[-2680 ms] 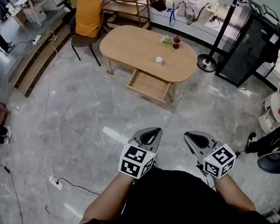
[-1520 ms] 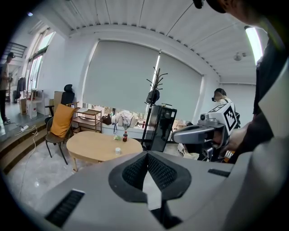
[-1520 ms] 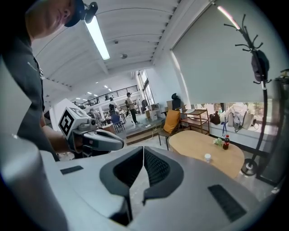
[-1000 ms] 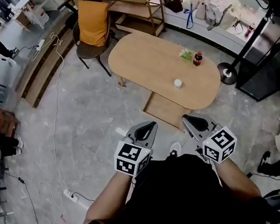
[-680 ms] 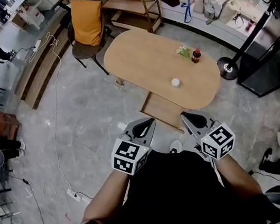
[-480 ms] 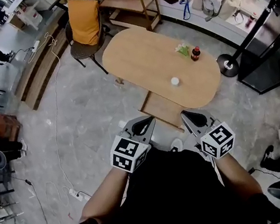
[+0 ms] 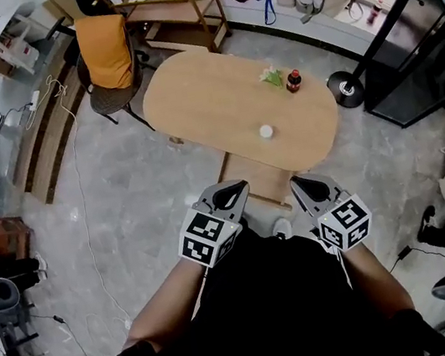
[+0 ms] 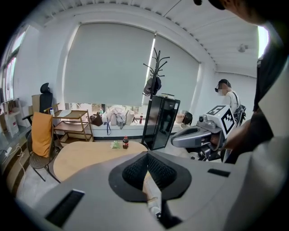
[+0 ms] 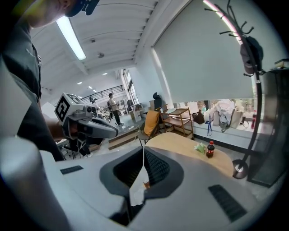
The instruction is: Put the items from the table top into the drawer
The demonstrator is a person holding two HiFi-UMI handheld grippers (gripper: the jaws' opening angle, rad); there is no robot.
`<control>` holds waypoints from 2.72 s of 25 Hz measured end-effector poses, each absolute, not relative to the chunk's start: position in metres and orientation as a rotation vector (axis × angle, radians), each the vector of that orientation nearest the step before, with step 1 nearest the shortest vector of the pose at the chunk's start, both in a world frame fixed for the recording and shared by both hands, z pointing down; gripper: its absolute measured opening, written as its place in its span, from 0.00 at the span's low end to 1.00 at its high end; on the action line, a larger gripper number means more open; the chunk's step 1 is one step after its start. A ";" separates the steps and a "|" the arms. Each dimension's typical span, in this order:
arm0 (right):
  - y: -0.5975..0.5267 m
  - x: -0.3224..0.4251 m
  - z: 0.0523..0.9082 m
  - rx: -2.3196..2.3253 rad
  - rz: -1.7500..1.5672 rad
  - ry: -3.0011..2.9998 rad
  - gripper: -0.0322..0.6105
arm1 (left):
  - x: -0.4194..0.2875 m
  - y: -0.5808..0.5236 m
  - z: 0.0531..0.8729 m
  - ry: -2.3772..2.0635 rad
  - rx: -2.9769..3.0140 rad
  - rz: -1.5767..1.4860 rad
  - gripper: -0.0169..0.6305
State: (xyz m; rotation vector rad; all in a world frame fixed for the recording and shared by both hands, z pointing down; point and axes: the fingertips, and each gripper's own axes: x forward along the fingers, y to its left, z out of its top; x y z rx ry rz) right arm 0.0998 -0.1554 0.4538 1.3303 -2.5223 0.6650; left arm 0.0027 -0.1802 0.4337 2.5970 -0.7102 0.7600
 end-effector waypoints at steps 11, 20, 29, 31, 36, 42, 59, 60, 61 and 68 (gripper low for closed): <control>-0.240 0.087 0.517 1.422 0.770 -2.278 0.06 | -0.010 -0.284 0.481 -0.524 2.605 0.852 0.03; -0.291 0.085 0.688 1.357 0.819 -1.918 0.06 | -0.041 -0.339 0.545 -0.376 2.573 0.959 0.03; -0.349 0.115 0.820 1.338 0.933 -1.712 0.30 | -0.051 -0.370 0.573 -0.332 2.538 0.964 0.03; -0.366 0.118 0.842 1.307 0.923 -1.682 0.39 | -0.057 -0.375 0.580 -0.349 2.514 0.962 0.03; -0.393 0.120 0.879 1.223 0.904 -1.622 0.46 | -0.078 -0.367 0.599 -0.348 2.465 0.995 0.03; -0.407 0.123 0.906 1.194 0.946 -1.581 0.48 | -0.098 -0.367 0.616 -0.389 2.386 0.986 0.03; -0.384 0.120 0.884 1.237 0.935 -1.617 0.47 | -0.090 -0.368 0.631 -0.385 2.371 0.977 0.03; -0.378 0.119 0.879 1.246 0.941 -1.626 0.47 | -0.088 -0.368 0.633 -0.385 2.368 0.976 0.03; -0.369 0.119 0.876 1.256 0.950 -1.635 0.47 | -0.085 -0.368 0.634 -0.386 2.366 0.973 0.03; -0.263 0.082 0.891 1.158 1.063 -1.640 0.47 | -0.068 -0.353 0.640 -0.369 2.358 0.966 0.03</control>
